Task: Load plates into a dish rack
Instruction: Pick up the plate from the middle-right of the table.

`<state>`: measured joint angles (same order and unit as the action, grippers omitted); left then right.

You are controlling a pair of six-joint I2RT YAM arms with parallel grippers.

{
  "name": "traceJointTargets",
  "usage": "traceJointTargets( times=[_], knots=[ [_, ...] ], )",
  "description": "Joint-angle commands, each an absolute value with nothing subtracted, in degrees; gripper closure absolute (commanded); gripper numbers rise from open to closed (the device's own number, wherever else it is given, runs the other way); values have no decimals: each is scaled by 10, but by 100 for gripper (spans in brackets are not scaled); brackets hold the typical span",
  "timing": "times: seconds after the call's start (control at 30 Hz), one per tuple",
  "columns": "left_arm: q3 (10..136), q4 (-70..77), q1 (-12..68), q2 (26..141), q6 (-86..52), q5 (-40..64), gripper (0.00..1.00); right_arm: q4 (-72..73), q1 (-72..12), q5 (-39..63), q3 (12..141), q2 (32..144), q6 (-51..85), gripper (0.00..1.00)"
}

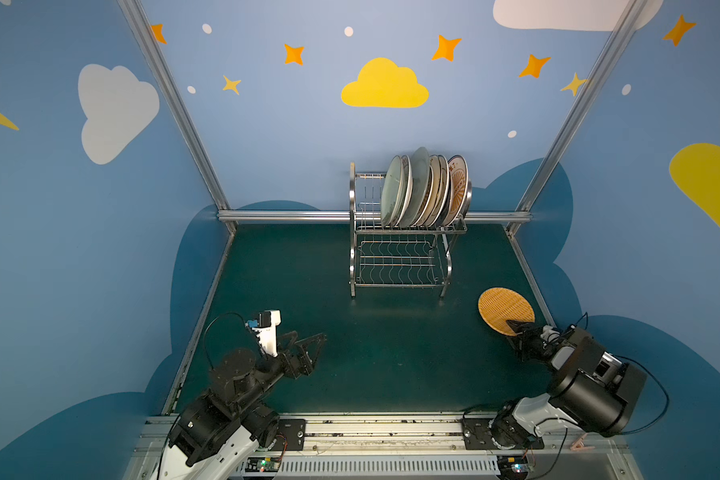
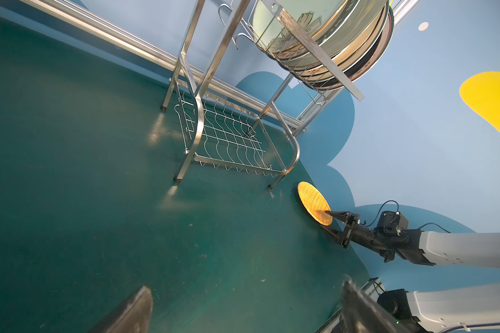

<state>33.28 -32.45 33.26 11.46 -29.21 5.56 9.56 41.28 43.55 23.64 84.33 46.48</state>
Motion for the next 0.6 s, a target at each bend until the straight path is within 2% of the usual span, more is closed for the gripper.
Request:
traceJointTargets(
  times=[0.0, 0.17, 0.27, 0.57],
  knots=[
    [331, -324, 330, 110, -288, 49, 0, 121, 415, 385, 227, 875, 476, 50],
    [331, -324, 330, 110, -288, 47, 0, 168, 416, 407, 235, 923, 493, 60],
    [331, -325, 329, 110, -288, 46, 0, 179, 416, 404, 236, 930, 498, 62],
    [331, -324, 328, 108, -288, 45, 0, 226, 416, 425, 221, 925, 512, 89]
  ],
)
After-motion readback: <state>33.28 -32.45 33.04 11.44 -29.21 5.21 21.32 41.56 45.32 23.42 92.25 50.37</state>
